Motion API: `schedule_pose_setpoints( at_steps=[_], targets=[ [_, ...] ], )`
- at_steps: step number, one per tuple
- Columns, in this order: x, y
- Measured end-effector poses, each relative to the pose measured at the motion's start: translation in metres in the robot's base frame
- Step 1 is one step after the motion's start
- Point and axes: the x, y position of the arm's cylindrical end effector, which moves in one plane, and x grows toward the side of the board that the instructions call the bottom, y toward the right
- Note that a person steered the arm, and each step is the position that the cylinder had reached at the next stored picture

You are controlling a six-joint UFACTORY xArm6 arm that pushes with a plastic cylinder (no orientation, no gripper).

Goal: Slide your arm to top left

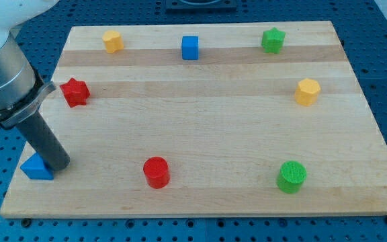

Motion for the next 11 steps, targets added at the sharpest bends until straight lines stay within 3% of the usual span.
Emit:
schedule_pose_setpoints(
  at_steps=[7,9,10,11],
  targets=[
    [-0.01,0.025],
    [-0.027,0.155],
    [-0.051,0.168],
    [-0.125,0.127]
  ],
)
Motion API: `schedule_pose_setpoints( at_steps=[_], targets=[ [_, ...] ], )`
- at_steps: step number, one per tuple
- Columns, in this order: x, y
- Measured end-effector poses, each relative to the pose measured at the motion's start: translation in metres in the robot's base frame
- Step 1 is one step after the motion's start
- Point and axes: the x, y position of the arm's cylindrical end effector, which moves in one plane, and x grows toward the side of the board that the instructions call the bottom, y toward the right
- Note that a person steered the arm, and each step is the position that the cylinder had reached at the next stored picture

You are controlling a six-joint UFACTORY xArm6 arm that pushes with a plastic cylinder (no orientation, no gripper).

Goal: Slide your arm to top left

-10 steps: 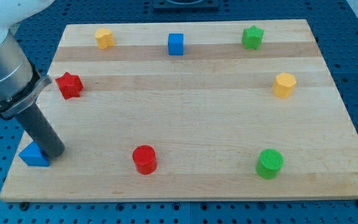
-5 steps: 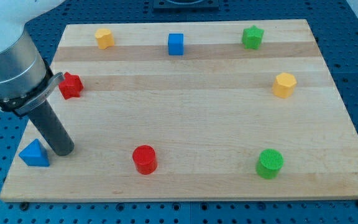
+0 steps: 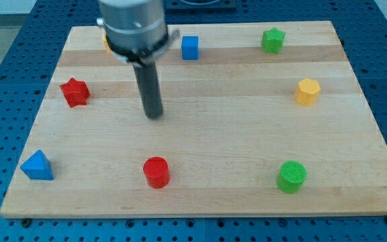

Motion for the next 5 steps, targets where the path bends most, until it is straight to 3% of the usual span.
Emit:
schedule_pose_setpoints(
  at_steps=[2,3,4,5],
  targets=[
    [-0.143,-0.055],
    [-0.219,-0.038],
    [-0.215,-0.094],
    [-0.189,-0.102]
  ],
)
